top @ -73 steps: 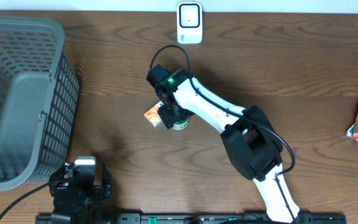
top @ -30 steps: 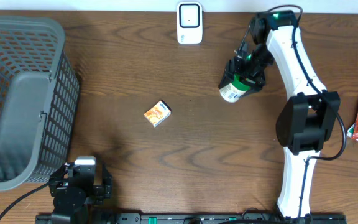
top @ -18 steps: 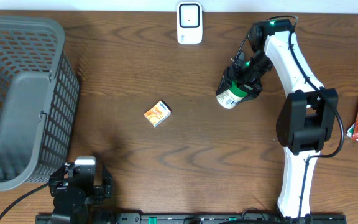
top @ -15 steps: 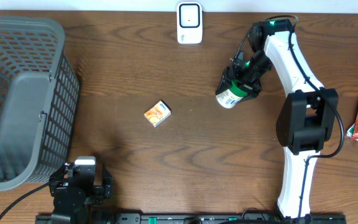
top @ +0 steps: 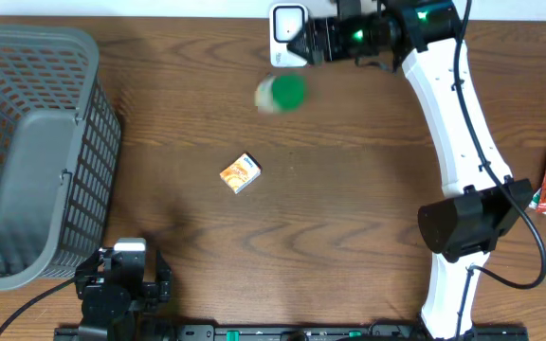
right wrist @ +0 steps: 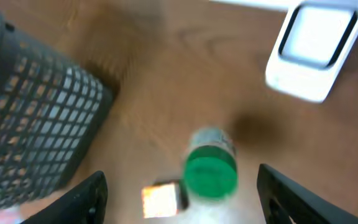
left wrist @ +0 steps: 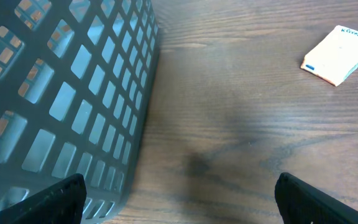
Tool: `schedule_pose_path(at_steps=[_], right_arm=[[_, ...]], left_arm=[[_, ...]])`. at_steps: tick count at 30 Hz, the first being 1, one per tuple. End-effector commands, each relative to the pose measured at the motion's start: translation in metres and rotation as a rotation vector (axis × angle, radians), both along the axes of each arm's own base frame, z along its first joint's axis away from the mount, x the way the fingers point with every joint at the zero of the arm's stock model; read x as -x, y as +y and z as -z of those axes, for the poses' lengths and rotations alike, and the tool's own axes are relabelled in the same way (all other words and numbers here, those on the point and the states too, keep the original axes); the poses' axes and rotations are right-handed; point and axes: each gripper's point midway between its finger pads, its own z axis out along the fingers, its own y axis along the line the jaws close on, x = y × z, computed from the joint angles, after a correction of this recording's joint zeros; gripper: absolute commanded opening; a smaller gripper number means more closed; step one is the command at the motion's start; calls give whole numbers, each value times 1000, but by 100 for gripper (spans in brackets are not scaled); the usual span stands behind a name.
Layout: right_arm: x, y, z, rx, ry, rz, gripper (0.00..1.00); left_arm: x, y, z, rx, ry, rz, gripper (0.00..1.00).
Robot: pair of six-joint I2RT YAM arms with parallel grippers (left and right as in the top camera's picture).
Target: Scan the item barcode
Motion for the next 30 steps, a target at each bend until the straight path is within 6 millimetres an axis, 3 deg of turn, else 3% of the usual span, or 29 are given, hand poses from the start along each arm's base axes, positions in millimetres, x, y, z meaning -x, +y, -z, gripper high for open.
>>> schedule_pose_path(at_steps=[1, 3, 8, 10, 17, 20, 27, 30], right_arm=[[-20, 5, 14, 49, -62, 20, 71], [-8, 9, 30, 99, -6, 10, 71], [3, 16, 51, 328, -50, 17, 83], [13, 34, 53, 333, -58, -28, 85], [24, 61, 55, 324, -75, -74, 92], [22, 84, 72, 330, -89, -110, 99], [16, 131, 137, 478, -237, -313, 99], [2, 144, 162, 563, -341, -358, 99]], left_arm=[[0, 1, -1, 11, -6, -12, 95], [0, 1, -1, 11, -6, -12, 95], [0, 1, -1, 11, -6, -12, 95], [0, 1, -1, 11, -6, -12, 95], [0, 1, -1, 11, -6, -12, 95], [0, 1, -1, 11, -6, -12, 95], [0, 1, -1, 11, -6, -12, 95], [0, 1, -1, 11, -6, -12, 95]])
